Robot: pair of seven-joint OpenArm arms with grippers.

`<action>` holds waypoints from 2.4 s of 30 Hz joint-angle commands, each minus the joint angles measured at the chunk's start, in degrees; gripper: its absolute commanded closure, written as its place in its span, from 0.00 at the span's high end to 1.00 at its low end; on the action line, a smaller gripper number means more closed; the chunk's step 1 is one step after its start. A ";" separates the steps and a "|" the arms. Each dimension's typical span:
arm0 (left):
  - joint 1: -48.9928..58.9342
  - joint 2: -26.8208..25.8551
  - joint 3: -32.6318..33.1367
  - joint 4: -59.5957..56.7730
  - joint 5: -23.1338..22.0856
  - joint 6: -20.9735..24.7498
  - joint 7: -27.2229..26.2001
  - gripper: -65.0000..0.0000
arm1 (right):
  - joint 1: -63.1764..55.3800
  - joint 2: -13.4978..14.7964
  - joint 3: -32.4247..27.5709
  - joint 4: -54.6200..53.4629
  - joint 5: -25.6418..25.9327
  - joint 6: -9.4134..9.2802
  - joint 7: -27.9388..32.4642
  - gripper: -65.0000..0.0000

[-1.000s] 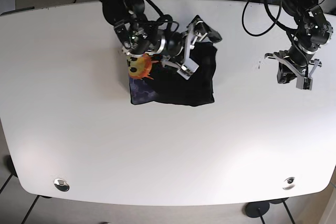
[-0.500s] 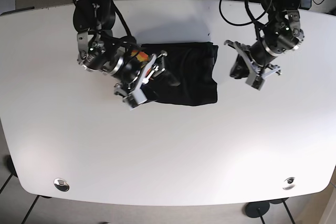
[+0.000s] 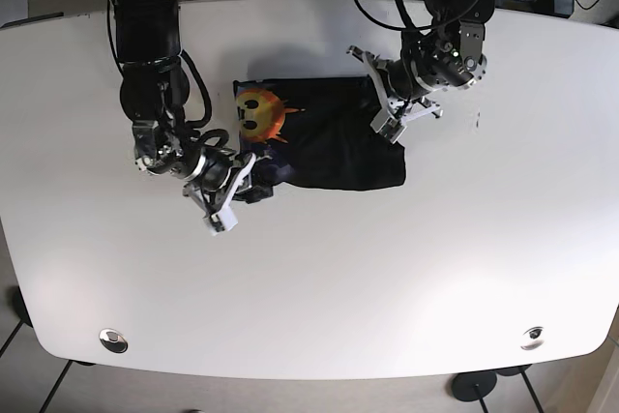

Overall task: Fold the T-shirt properly
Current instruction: 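Lift the folded black shirt with both grippers and carry it off the table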

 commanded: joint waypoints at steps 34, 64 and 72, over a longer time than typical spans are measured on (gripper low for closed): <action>-28.49 -6.08 6.14 -13.05 0.19 11.04 -8.28 0.45 | -15.36 3.03 -15.03 19.14 -0.20 -0.07 3.88 0.19; -16.19 -23.66 -1.07 -34.33 14.78 10.69 -25.51 0.78 | -15.71 3.12 -0.97 28.90 -0.02 0.19 -1.92 0.19; -18.12 -41.68 -7.93 -51.47 14.78 -1.09 -28.94 0.78 | -16.24 3.12 3.52 28.99 0.06 0.54 -1.92 0.19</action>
